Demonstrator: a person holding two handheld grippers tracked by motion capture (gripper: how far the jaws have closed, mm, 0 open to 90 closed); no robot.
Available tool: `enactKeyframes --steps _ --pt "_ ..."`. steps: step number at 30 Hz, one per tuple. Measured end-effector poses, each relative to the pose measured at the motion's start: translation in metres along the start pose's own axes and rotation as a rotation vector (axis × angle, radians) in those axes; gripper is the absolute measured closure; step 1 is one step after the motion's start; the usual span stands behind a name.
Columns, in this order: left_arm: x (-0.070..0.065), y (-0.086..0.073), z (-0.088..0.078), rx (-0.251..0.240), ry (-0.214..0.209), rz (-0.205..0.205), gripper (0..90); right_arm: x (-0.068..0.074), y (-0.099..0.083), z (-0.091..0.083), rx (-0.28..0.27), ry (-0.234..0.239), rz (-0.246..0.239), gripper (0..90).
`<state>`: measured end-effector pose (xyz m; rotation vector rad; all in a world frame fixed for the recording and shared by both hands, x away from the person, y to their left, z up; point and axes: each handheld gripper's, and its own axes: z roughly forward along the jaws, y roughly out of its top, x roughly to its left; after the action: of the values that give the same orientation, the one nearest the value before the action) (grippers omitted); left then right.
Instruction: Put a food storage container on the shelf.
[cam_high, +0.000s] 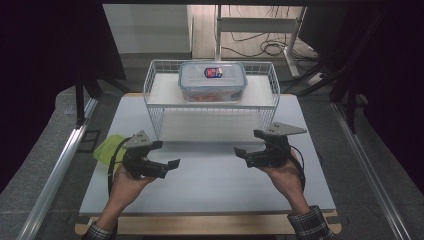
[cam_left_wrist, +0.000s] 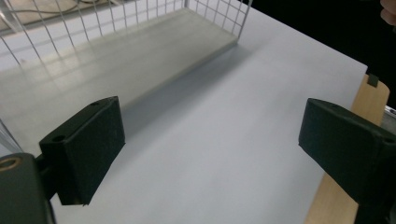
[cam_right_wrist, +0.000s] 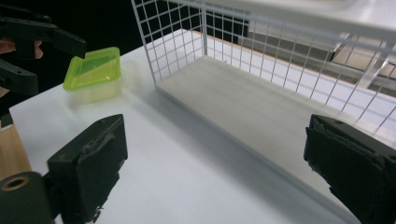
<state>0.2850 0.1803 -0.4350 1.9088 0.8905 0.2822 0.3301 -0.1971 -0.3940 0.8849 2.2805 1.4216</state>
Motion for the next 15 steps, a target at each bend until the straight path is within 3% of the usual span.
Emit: enactKeyframes --steps 4,8,12,15 --pt "-0.004 -0.015 0.002 0.02 -0.014 0.0 4.4 0.004 -0.013 -0.003 -0.003 -0.007 0.0 3.9" --pt "-0.009 -0.028 0.002 0.028 -0.052 -0.02 3.9 0.007 -0.027 -0.006 -0.001 0.026 0.022 1.5" --pt "-0.018 -0.038 0.002 0.039 -0.025 0.022 2.4 0.011 -0.041 -0.007 0.021 0.024 0.023 1.3" --pt "-0.02 -0.046 0.002 0.03 -0.06 0.029 3.2 0.014 -0.051 -0.007 0.031 0.019 0.025 1.4"
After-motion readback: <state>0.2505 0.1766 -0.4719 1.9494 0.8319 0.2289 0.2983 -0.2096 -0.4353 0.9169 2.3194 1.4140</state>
